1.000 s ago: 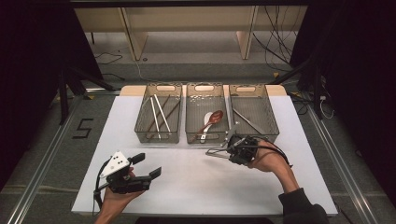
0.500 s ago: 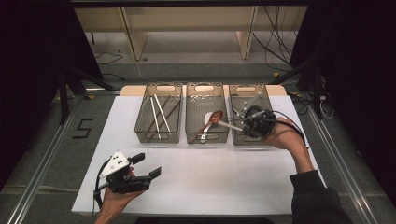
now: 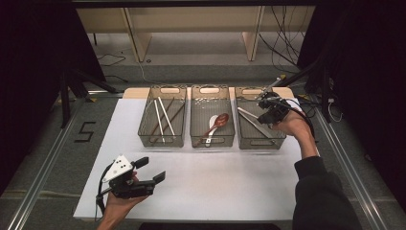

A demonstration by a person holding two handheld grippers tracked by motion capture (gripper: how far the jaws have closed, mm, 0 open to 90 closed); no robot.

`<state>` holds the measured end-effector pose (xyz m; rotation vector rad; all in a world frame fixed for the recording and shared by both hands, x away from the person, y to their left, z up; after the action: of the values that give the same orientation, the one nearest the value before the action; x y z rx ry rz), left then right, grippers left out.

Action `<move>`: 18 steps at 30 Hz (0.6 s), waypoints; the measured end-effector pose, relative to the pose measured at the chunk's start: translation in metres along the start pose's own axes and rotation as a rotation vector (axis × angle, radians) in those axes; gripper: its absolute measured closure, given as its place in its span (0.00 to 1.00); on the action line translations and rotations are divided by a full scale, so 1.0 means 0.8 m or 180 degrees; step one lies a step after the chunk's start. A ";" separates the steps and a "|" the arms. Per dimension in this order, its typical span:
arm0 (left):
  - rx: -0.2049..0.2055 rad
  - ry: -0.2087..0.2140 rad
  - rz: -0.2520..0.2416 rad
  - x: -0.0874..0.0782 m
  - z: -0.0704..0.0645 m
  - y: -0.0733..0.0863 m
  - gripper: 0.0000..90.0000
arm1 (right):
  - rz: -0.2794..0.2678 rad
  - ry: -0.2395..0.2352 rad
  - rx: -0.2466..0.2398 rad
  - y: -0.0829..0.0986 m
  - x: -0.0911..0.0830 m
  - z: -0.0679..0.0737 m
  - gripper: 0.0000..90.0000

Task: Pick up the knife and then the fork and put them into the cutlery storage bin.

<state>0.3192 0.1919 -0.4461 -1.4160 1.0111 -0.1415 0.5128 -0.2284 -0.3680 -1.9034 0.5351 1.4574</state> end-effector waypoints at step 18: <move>-0.0007 0.0007 -0.0022 -0.001 0.000 0.000 0.17 | -0.0005 0.0052 0.0377 -0.016 0.028 -0.027 0.94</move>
<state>0.3186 0.1923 -0.4455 -1.4219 1.0085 -0.1471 0.5428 -0.2335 -0.3823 -1.8239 0.6137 1.3794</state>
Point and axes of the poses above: each handheld gripper's, and its own axes: x roughly forward along the jaws, y roughly out of its underside, z roughly to its left, the point moved 2 cm from there along x, roughly forward along the jaws, and after that the axes turned 10 degrees about z, right-handed, at the moved point
